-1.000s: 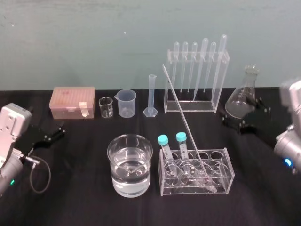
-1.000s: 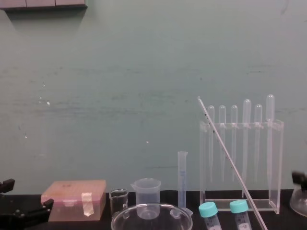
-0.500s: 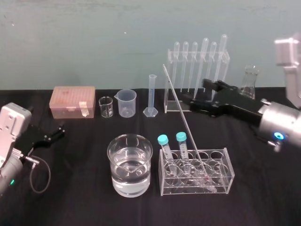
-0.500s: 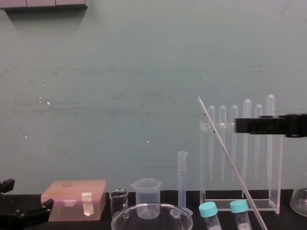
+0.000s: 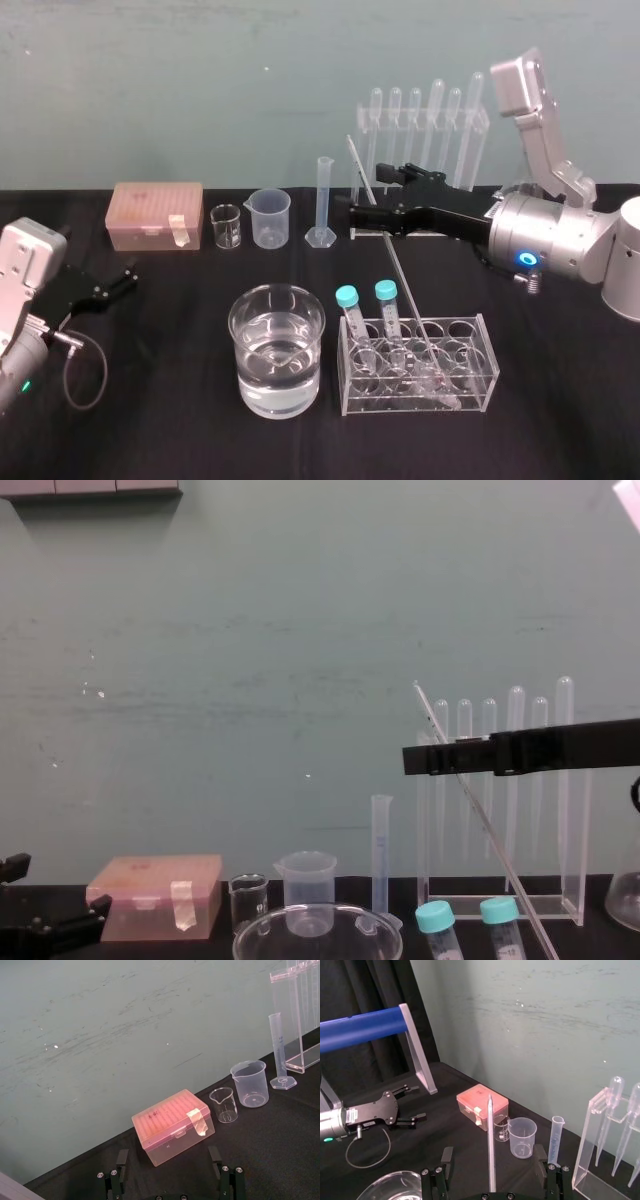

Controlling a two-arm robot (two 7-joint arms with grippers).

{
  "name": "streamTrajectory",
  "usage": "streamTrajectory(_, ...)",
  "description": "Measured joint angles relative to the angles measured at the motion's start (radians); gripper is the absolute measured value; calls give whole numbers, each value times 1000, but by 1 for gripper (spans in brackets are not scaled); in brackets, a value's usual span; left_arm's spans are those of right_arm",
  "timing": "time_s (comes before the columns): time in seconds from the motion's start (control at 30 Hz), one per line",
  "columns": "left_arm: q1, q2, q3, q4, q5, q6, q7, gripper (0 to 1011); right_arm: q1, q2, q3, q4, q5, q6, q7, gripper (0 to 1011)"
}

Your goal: Hold the thermometer with one hand and immerse one end into the beaker, then reinsert it into the test tube rack.

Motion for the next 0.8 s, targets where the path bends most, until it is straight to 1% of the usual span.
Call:
streamTrajectory(0.2,0,0,0,0,0,0,0,1008,15,-1,-19,4,-12,4,-2,1002)
streamTrajectory(0.33,0,0,0,0,0,0,0,1008,20,6,-31,-3,-29,7,-5,1002)
streamTrajectory(0.8,0,0,0,0,0,0,0,1008,19,4,-28,-1,-25,7,-6,1002)
